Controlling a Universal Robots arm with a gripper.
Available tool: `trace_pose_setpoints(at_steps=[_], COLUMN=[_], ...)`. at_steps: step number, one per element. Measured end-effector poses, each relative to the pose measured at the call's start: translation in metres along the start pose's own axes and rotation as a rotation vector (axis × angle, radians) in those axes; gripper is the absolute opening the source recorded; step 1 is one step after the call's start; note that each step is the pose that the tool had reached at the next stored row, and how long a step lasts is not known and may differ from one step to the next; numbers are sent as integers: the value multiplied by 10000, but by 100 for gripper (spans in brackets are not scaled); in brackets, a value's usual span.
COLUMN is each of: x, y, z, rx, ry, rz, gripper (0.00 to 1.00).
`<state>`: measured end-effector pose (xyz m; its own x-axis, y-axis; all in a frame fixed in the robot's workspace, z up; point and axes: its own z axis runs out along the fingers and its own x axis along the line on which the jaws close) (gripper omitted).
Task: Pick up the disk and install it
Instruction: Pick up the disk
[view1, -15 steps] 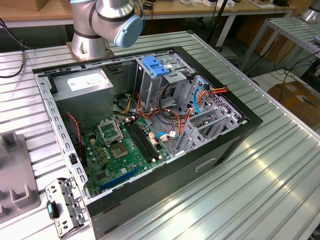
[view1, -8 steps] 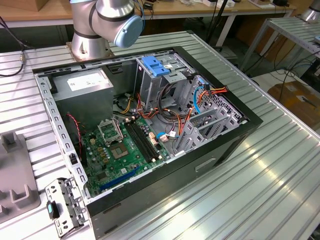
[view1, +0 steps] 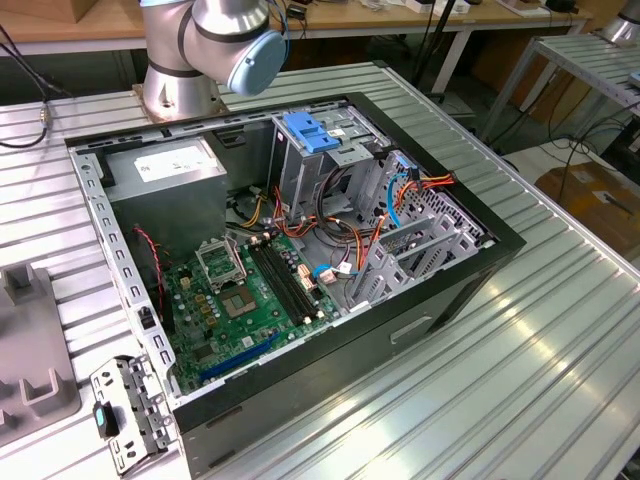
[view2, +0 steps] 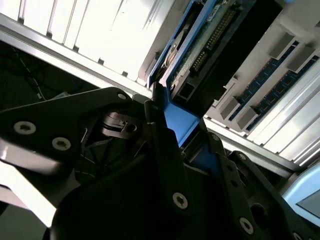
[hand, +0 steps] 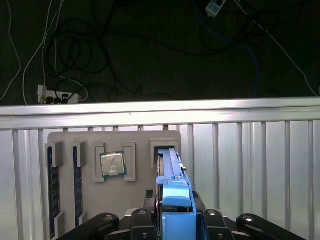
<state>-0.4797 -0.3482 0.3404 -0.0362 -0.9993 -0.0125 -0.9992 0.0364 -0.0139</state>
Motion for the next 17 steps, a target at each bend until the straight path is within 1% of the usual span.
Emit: trace_pose_setpoints(at_steps=[10,17], x=[-2,-3], y=[-4,-5], z=[-189,-199], rx=[0,-1], ry=[1,3], rz=[0,0], gripper=[37,37])
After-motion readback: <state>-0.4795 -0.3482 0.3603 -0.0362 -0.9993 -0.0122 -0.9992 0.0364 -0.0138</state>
